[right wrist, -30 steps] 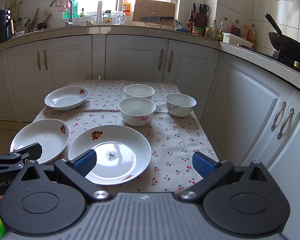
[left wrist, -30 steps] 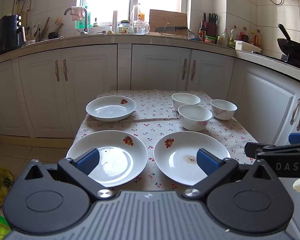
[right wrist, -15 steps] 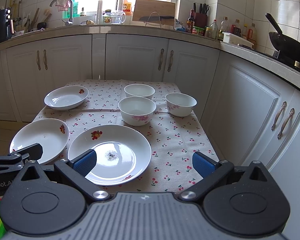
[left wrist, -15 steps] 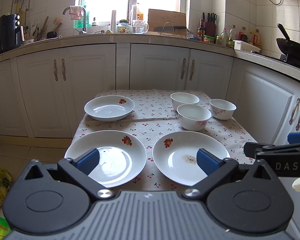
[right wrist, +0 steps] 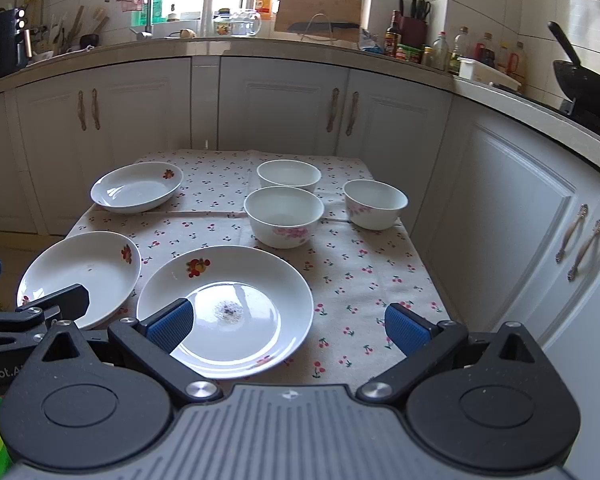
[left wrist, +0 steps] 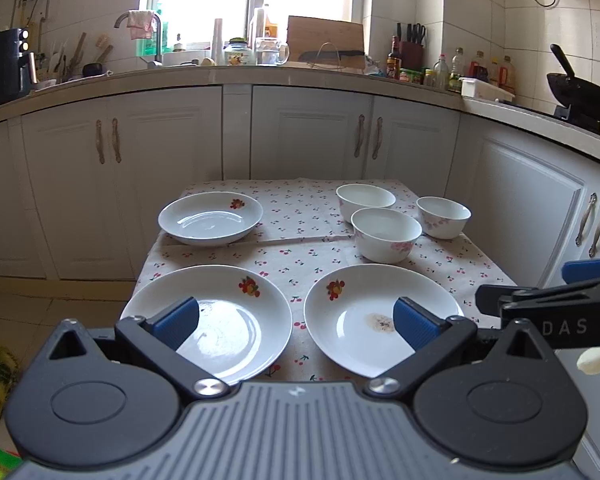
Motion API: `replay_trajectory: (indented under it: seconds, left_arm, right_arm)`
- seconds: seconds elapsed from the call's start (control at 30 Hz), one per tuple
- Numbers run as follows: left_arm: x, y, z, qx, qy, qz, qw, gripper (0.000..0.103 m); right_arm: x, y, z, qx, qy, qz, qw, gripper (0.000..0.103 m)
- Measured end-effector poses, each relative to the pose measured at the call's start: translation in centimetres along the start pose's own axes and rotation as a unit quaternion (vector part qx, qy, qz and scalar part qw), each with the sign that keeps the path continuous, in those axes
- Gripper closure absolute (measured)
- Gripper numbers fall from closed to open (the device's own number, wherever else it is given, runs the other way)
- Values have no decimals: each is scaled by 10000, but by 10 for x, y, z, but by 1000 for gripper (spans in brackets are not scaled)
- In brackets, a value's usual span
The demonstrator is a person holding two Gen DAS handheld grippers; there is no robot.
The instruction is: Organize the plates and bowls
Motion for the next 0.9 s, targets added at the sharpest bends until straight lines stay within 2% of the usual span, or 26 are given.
replay_trajectory:
  seconds: [0.37, 0.57, 0.77, 0.9]
  left_arm:
    - [-3, 27, 17, -72, -118, 154, 9998, 1]
    - [-5, 44, 34, -118, 5, 92, 9999, 1]
    - [-9, 57, 54, -232, 122, 143, 9996, 1]
    - [-13, 64, 71, -355, 148, 203, 9991, 1]
  right_arm:
    - [14, 27, -9, 303, -148, 95, 9994, 0]
    - [25, 49, -21, 574, 131, 194, 9981, 0]
    - [39, 68, -13, 1329, 246, 85, 9908, 0]
    - [49, 85, 8, 1740, 68, 217, 9845, 0]
Point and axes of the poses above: each gripper's, at about its wrist camera, not at the fingertips, and y roughly the way its jaws point, z to its left, x to its top, the point moved 2 cm from there along y, roughly the way its jaws point, and after that the axes turned 11 degrees about x, right-handed, at the moved point
